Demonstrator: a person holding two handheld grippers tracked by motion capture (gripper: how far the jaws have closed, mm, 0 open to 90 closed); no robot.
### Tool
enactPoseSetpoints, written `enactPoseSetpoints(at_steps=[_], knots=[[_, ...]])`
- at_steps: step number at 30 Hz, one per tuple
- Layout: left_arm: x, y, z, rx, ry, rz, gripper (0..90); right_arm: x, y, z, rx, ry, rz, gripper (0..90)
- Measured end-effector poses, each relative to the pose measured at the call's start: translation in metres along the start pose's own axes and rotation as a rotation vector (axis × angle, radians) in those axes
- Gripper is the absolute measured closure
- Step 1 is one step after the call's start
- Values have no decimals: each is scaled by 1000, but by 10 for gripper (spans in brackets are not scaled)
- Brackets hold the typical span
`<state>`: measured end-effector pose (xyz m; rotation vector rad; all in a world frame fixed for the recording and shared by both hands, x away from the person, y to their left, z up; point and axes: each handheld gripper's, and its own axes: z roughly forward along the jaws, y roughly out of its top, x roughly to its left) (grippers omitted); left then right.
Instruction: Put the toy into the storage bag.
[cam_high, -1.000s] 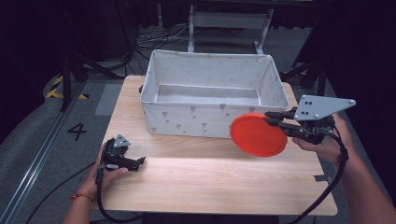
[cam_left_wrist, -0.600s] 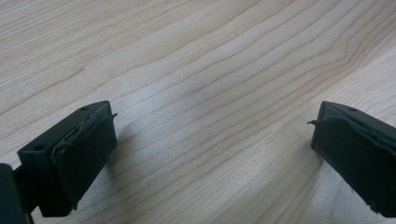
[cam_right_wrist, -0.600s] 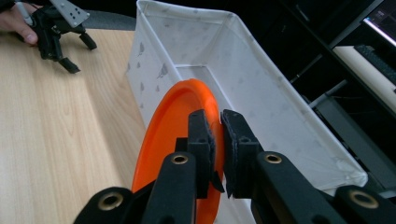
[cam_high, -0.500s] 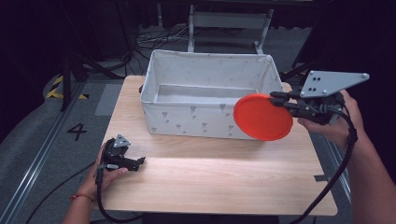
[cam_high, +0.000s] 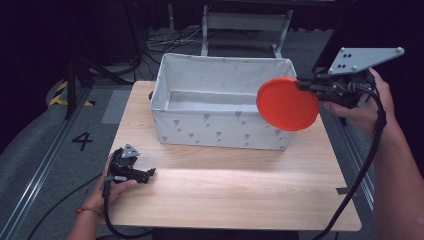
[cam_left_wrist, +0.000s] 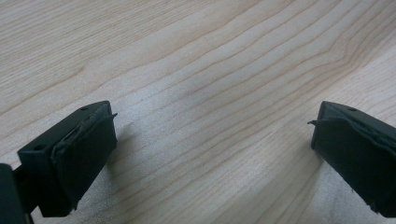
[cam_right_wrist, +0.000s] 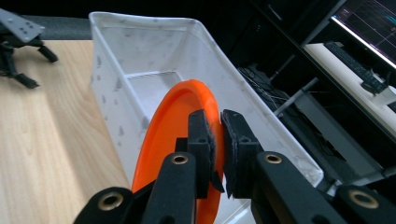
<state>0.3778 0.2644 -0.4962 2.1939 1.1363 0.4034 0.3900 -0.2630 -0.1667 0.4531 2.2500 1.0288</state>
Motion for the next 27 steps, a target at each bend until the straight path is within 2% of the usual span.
enactPoseSetpoints(at_steps=[3,9,13,15,27], knots=[[0,0,0,0,0,0,5,-10,4,4,5,-22,9,825],[0,0,0,0,0,0,5,-31,6,20,27,-35,26,825],[0,0,0,0,0,5,4,-37,5,27,36,-38,35,825],[1,0,0,0,0,6,4,-45,2,37,48,-43,47,825],[1,0,0,0,0,6,4,-61,-10,71,118,-53,60,825]])
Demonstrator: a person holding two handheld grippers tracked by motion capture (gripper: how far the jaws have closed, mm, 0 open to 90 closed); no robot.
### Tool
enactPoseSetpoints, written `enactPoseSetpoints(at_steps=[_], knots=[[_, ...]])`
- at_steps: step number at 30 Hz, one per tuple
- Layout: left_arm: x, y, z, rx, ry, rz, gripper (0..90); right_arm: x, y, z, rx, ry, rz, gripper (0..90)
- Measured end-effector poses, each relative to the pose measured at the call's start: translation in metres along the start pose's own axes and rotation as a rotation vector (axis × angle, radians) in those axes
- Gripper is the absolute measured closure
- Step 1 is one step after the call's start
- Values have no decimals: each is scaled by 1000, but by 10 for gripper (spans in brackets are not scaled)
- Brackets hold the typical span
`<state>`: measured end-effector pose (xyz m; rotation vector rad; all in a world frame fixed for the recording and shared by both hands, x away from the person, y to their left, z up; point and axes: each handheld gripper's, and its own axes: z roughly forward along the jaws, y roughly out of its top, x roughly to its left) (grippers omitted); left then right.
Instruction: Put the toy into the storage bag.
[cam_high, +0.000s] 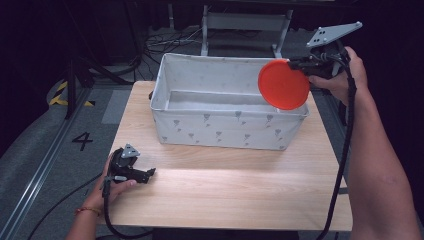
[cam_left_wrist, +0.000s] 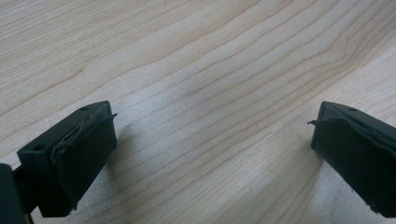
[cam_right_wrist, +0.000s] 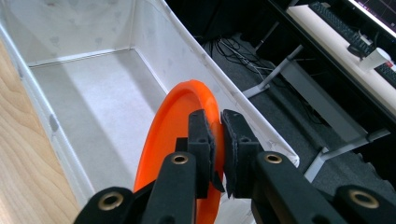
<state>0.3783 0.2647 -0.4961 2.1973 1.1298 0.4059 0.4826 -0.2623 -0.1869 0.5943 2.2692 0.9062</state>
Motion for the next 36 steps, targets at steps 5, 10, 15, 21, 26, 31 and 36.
enactPoseSetpoints(at_steps=[5,10,15,21,26,31,36], knots=[[0,0,0,1,-2,2,4,-3,-8,13,14,12,16,825],[0,0,0,4,-8,1,4,-2,-20,28,43,26,22,825],[1,0,0,3,-8,5,4,1,-31,39,47,58,30,825],[0,0,0,6,-9,0,4,8,-45,53,80,103,9,824],[1,0,0,2,-6,7,4,14,-57,63,126,156,-37,824],[1,0,0,2,-6,8,4,18,-62,68,156,193,-69,824],[1,0,0,3,-6,8,4,26,-64,77,202,243,-106,824]])
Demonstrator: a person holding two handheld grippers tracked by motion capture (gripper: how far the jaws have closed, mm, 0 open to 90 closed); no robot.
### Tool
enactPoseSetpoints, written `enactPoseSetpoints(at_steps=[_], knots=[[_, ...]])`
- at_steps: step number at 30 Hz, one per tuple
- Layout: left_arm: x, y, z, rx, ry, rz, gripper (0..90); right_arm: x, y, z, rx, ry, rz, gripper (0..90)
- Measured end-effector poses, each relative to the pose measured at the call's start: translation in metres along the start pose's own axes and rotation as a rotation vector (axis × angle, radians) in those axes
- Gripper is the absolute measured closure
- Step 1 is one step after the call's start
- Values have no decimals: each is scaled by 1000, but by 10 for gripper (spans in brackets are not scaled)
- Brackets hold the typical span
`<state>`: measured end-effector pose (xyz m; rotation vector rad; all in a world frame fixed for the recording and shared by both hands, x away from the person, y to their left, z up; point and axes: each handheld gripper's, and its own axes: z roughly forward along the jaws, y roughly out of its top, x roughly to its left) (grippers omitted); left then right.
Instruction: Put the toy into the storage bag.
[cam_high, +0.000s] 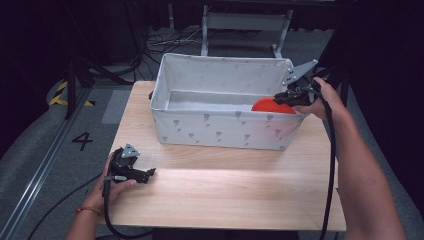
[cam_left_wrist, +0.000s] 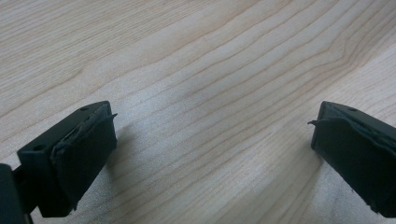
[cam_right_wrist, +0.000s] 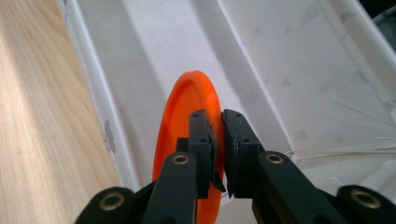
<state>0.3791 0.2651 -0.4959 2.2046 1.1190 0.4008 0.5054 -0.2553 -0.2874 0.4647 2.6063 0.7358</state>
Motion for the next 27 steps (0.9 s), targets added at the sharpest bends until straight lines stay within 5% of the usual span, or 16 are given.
enactPoseSetpoints(at_steps=[10,27], knots=[[0,0,0,0,0,0,4,8,5,22,116,87,-45,819],[0,0,0,1,-2,-2,4,5,6,27,175,128,-29,793]])
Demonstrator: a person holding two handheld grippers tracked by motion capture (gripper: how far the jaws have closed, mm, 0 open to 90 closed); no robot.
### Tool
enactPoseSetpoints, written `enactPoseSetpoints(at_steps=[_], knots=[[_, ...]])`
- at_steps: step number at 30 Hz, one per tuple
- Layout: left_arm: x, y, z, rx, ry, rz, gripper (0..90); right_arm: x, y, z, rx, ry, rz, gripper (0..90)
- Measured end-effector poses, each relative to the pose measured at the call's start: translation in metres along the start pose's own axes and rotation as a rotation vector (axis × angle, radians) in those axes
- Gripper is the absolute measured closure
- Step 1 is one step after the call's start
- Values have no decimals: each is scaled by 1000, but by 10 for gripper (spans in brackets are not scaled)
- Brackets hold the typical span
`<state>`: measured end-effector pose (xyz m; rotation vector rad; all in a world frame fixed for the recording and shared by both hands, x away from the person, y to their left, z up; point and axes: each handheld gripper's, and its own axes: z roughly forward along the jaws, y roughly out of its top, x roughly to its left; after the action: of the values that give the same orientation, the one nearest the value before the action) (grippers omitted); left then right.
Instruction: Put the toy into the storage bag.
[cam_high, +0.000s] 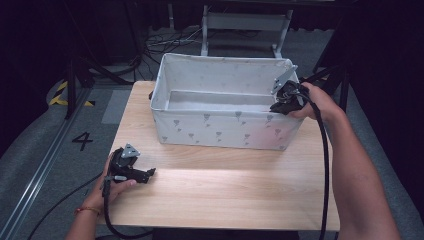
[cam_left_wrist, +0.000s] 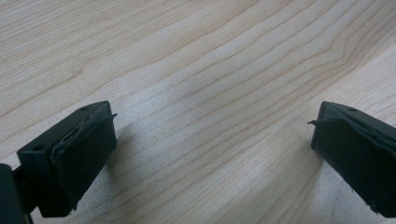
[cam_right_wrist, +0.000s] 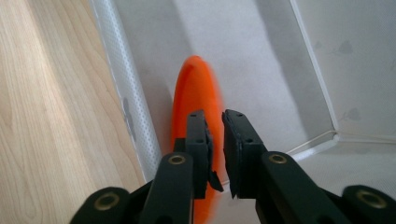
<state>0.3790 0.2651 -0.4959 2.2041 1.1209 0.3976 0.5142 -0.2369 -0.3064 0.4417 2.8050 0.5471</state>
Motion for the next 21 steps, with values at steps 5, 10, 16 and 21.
enactPoseSetpoints(at_steps=[5,10,16,21], knots=[[0,0,0,-1,3,3,4,1,1,-3,-11,-34,16,705],[0,0,0,1,-1,-4,4,4,-1,-9,-100,-67,62,619],[0,0,0,-1,-1,2,4,7,-10,-15,-222,-88,139,534],[0,0,0,0,-1,2,4,7,-18,-18,-284,-123,194,472]])
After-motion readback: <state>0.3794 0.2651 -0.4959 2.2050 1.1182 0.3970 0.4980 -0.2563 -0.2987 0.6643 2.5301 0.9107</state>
